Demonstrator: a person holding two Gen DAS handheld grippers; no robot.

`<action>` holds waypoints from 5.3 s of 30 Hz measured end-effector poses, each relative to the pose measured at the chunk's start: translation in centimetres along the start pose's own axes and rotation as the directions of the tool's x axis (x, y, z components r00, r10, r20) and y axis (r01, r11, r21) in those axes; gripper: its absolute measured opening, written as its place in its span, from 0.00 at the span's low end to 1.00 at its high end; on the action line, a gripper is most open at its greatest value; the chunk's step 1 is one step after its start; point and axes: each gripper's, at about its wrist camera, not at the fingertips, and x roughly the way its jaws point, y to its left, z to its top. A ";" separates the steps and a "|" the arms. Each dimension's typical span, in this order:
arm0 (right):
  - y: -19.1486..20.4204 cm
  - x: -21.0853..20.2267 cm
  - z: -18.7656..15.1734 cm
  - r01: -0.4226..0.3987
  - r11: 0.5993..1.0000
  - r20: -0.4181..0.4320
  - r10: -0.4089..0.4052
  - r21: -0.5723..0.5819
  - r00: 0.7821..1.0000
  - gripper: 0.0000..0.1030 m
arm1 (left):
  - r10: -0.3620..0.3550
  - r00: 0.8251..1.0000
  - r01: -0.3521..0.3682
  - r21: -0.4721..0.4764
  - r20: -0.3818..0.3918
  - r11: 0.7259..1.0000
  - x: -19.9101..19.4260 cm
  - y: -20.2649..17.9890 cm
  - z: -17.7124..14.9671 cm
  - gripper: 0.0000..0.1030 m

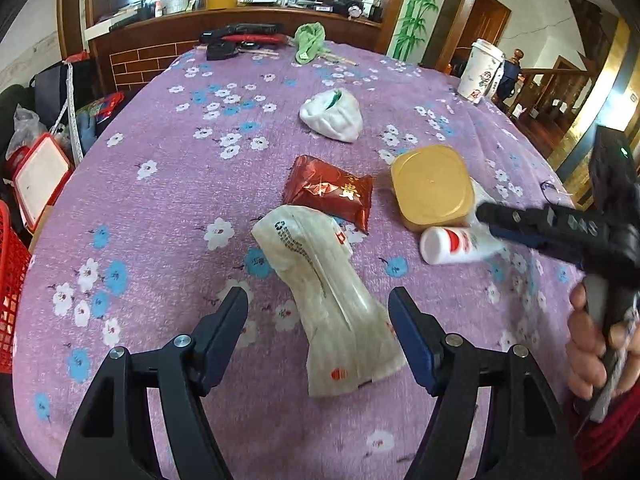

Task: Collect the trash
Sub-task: 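Move both open tools back over the trash on the table, then grasp the white plastic bag with the left tool while the right tool grasps the white bottle, then lift the white bag and white bottle off the table with both tools, then carry both held items over the red wastebasket and open both tools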

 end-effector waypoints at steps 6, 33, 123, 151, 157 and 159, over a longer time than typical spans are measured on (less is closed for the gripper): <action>3.0 -0.2 -3.6 -0.073 0.992 -0.077 0.066 -0.099 0.995 0.51 | 0.008 1.000 -0.008 0.008 -0.012 1.000 1.0 0.4 0.2 0.69; 8.2 0.4 -7.2 0.164 0.955 0.062 -0.153 -0.246 0.986 0.31 | 0.034 0.999 -0.035 0.092 0.022 0.995 -0.2 1.9 -2.0 0.30; 11.8 -5.3 -11.7 0.163 0.960 0.169 -0.126 -0.227 0.977 0.31 | 0.007 0.981 -0.023 0.083 0.193 0.996 -8.4 2.2 -4.5 0.27; 31.2 4.6 -8.9 -0.062 0.835 -0.031 0.053 -0.547 0.998 0.32 | 0.251 0.924 -0.166 -0.288 0.289 0.943 -15.4 21.2 -5.1 0.27; 36.6 8.1 -9.0 -0.131 0.798 -0.100 0.088 -0.588 0.991 0.32 | 0.315 0.914 -0.203 -0.386 0.255 0.900 -15.8 26.7 -6.3 0.27; 38.2 9.7 -8.9 -0.160 0.792 -0.134 0.100 -0.589 0.986 0.32 | 0.328 0.912 -0.212 -0.405 0.245 0.890 -15.8 27.9 -6.6 0.27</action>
